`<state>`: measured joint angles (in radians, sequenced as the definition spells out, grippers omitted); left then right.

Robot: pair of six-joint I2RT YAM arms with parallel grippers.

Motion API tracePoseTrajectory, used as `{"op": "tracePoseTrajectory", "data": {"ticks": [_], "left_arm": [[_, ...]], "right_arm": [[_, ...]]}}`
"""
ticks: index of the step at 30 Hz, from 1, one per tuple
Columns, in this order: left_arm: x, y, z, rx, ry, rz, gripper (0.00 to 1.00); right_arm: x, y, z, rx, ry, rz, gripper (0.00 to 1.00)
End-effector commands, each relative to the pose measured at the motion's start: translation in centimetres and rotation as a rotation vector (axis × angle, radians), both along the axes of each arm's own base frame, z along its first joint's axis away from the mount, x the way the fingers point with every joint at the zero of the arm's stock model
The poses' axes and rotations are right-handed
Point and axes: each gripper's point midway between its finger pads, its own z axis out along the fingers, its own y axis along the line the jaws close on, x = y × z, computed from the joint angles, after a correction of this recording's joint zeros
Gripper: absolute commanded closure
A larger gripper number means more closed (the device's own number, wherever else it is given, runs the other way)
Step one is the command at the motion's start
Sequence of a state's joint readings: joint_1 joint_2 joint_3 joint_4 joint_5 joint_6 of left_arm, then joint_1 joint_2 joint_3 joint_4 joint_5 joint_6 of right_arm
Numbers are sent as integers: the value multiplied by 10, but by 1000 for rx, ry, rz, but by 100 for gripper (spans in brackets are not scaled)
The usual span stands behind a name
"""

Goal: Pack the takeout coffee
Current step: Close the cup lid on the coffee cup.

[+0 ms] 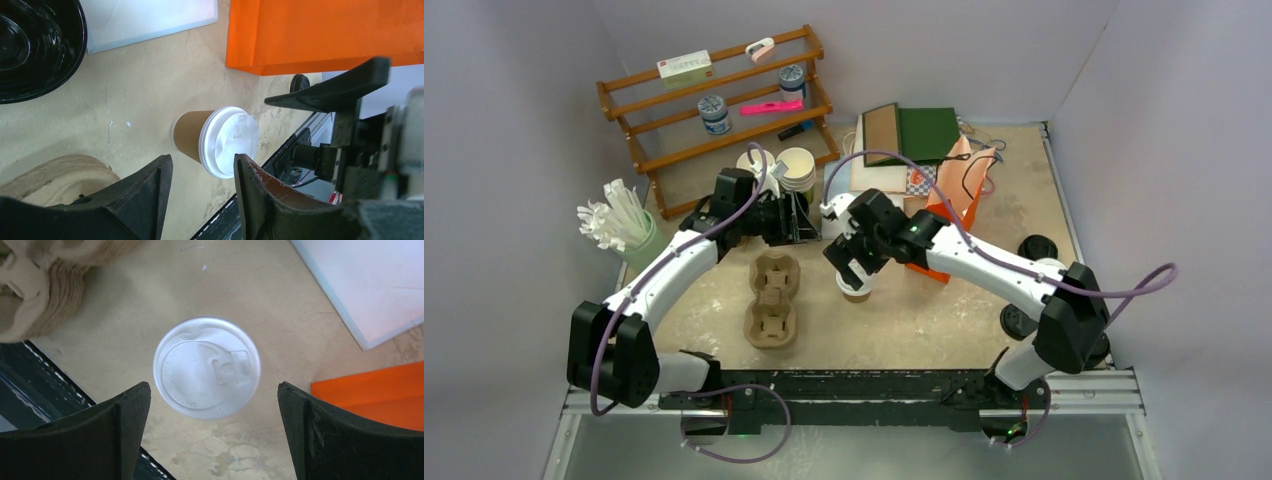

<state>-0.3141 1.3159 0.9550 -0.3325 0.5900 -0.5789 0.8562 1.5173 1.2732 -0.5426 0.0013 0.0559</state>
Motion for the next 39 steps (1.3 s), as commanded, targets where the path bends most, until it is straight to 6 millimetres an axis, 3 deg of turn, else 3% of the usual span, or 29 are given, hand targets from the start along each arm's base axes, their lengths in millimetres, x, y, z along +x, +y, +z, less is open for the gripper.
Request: {"op": "tracePoseTrajectory", "data": {"ticks": [1,8,22,39], "left_arm": [[-1,2,1,7,-21,-9,49],[-3,2,-2,9,-12,-20,49],[-4,0,-5,8,-5,-38,49],[-4,0,-9,13,7,-46,49]], "right_arm": [[-2,8,7,-49,-91,173,1],[-6,9,-8,-149,-14,212,1],[-18,14,-19,-148,61,233,1],[-10,12,-28,-190,49,205,3]]}}
